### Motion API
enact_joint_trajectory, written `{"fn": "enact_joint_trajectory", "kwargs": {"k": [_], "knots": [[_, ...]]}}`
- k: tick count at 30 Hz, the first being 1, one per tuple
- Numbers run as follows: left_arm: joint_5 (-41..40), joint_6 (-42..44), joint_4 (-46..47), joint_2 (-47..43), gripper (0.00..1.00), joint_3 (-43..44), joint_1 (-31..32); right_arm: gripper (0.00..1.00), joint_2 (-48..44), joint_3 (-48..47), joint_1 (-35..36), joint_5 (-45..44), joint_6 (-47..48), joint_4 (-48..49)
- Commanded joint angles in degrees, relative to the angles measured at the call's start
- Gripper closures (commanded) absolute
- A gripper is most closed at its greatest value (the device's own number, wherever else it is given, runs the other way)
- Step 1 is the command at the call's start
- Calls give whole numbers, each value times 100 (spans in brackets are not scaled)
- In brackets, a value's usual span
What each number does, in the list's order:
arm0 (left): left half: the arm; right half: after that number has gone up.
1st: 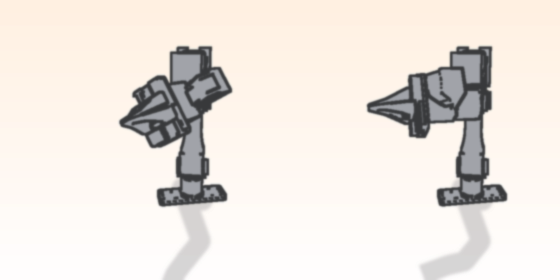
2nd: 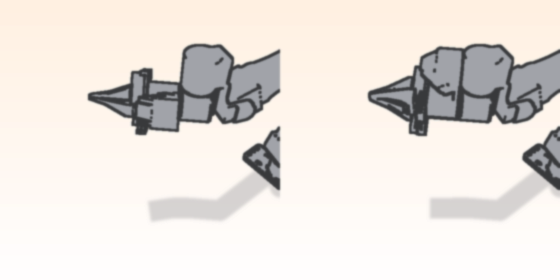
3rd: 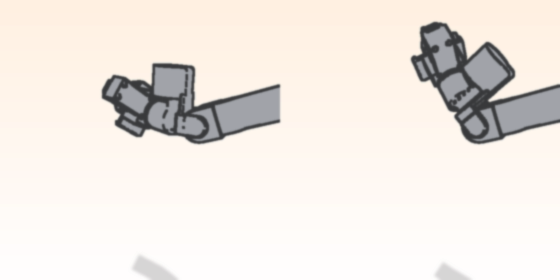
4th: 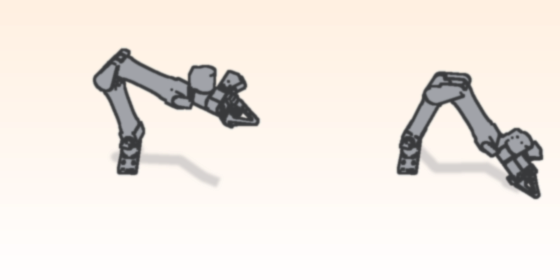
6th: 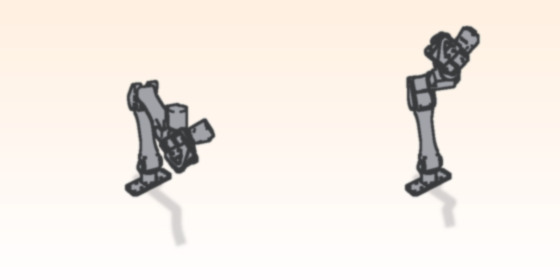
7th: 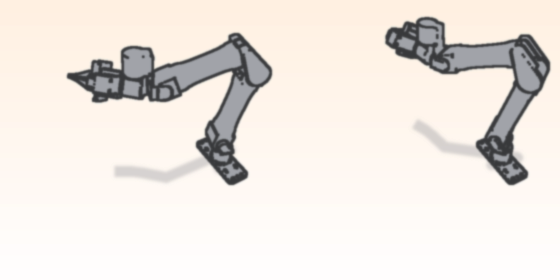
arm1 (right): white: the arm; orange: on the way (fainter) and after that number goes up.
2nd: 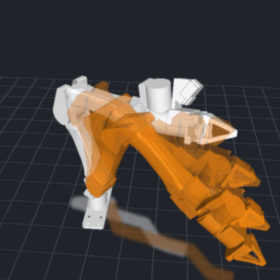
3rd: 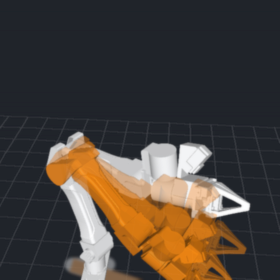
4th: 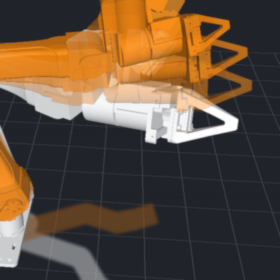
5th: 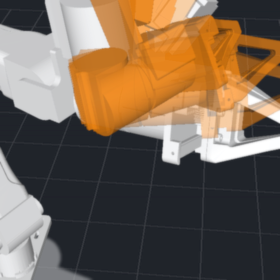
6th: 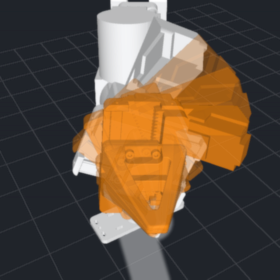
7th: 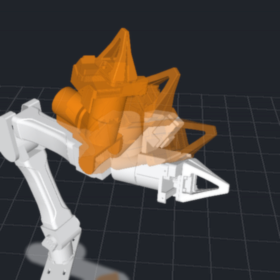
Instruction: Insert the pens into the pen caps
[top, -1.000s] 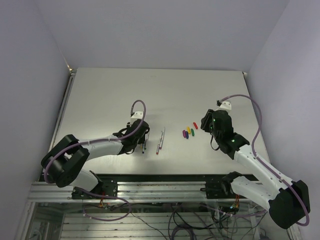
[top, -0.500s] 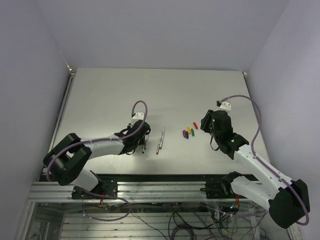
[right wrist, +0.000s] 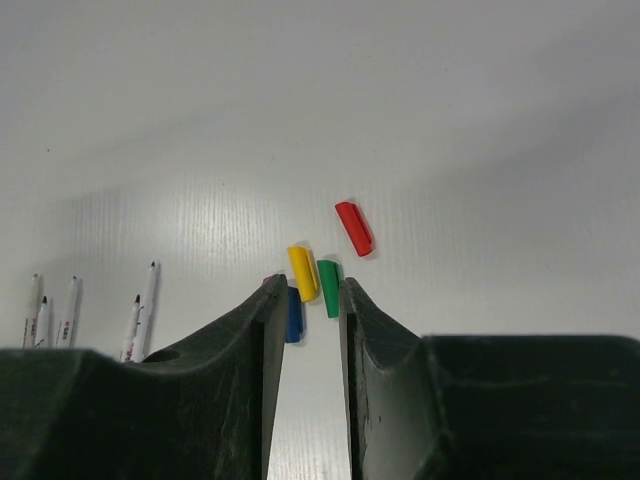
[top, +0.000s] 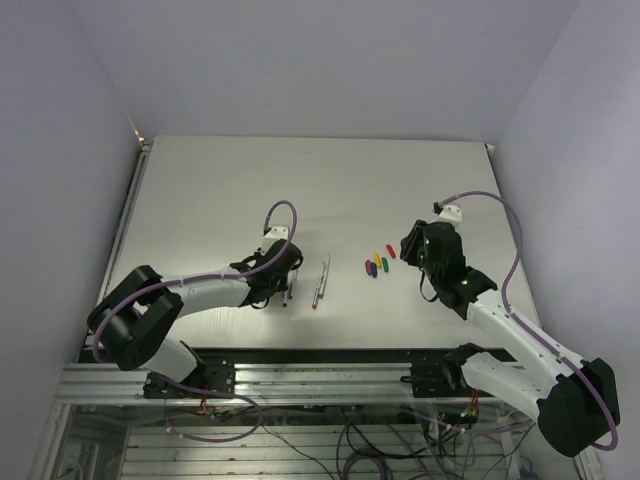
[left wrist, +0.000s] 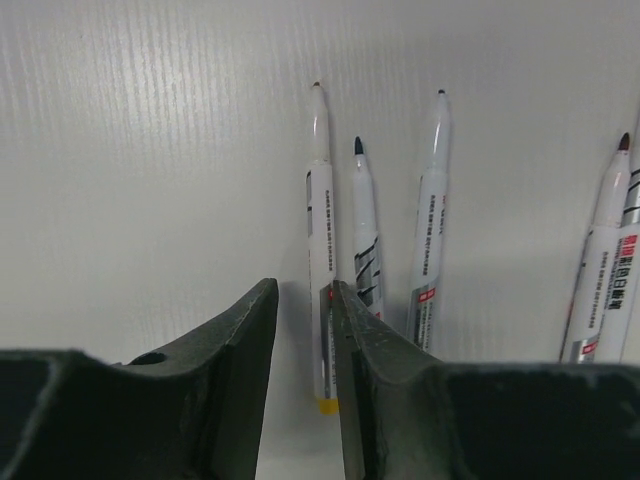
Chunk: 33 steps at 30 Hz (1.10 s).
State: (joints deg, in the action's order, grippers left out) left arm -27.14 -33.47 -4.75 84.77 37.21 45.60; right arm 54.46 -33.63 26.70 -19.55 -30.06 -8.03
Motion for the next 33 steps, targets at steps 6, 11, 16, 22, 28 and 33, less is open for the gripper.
{"fn": "enact_joint_trajectory", "kwargs": {"k": [6,11,16,22,28,33], "knots": [[-224,-130,-513,-32,62,172,63,73,-60,40,19,35,-92,104],[-137,-144,-587,-21,63,149,58,73,-84,24,20,82,-107,85],[-159,-164,-707,48,66,167,60,73,-101,-12,20,114,-114,50],[-117,-221,-994,183,78,226,63,73,-111,-111,20,136,-140,-80],[-72,-379,-1214,152,86,76,63,73,-137,-205,20,78,-224,-290],[3,-478,-1326,240,84,32,57,68,-65,-287,19,8,-318,-441]]}}
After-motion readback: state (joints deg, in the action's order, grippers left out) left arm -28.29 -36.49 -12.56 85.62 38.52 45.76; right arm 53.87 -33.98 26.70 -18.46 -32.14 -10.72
